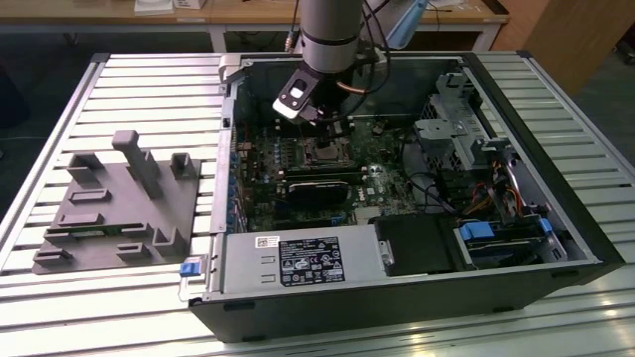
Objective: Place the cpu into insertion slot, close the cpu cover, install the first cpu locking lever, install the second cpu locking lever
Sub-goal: 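Close the cpu cover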
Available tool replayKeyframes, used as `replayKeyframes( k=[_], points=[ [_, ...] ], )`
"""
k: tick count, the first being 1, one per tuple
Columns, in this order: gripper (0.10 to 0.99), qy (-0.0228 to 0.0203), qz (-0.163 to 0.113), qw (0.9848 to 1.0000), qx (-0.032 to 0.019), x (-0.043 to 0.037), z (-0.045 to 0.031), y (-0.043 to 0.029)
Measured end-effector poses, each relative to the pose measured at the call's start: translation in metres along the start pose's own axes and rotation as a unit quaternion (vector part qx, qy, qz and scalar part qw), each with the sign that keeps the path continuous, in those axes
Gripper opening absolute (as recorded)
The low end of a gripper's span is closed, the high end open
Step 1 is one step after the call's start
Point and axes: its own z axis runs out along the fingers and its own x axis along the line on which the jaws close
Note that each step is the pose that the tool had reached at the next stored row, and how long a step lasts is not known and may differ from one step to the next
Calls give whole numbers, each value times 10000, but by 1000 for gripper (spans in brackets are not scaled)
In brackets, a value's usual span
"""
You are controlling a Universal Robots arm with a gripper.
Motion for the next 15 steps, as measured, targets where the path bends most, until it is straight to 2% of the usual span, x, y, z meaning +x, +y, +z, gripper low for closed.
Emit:
replayKeyframes(
  k=[3,4,8,11,15],
  points=[
    [106,7,-270,9996,4,0,2,0],
    [106,11,-436,9990,6,0,3,0],
    [106,20,-794,9968,10,0,5,0],
    [106,27,-1063,9943,14,0,7,-1],
    [106,37,-1428,9897,19,0,9,0]
  ],
)
